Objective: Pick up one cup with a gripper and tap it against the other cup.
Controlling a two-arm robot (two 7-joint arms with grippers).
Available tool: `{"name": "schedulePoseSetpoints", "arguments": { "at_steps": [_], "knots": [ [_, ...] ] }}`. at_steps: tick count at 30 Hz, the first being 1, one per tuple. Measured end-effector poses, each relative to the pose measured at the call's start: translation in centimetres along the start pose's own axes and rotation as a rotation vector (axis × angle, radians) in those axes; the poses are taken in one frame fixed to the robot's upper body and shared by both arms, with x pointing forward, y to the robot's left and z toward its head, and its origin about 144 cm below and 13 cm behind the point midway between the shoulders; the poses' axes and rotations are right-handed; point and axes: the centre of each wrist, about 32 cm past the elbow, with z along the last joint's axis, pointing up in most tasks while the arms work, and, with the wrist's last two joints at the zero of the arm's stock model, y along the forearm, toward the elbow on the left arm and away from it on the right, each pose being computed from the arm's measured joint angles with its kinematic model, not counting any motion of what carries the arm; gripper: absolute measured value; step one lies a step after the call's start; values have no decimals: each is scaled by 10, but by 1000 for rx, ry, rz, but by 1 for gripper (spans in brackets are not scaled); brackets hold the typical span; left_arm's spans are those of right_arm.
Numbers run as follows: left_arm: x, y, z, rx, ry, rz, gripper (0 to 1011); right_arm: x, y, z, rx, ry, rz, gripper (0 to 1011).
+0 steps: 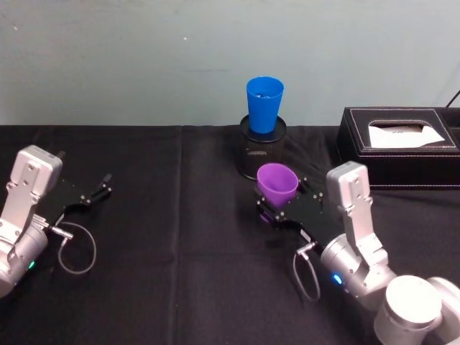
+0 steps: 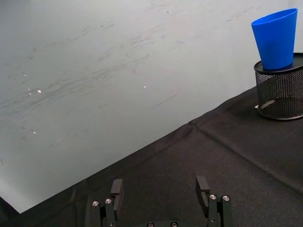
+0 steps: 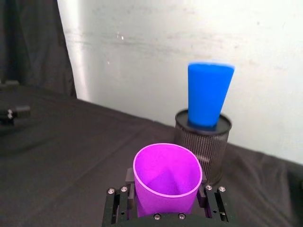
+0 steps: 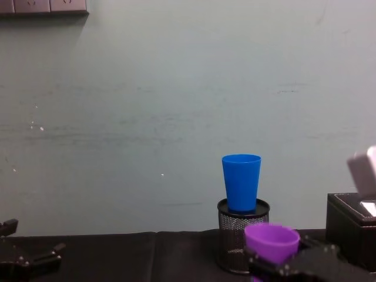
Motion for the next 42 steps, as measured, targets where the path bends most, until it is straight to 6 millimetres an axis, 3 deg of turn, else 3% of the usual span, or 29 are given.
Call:
{"name": "schedulePoseSetpoints", "arguments": {
  "at_steps": [8,14,42],
  "knots": [
    [0,0,0,0,0,0,1000,8,-11,44,8,22,-1,722],
    [0,0,0,0,0,0,1000,12,-17,59,-8,29,0,722],
    [0,0,0,0,0,0,1000,12,-17,60,-9,29,1,722]
  ]
}}
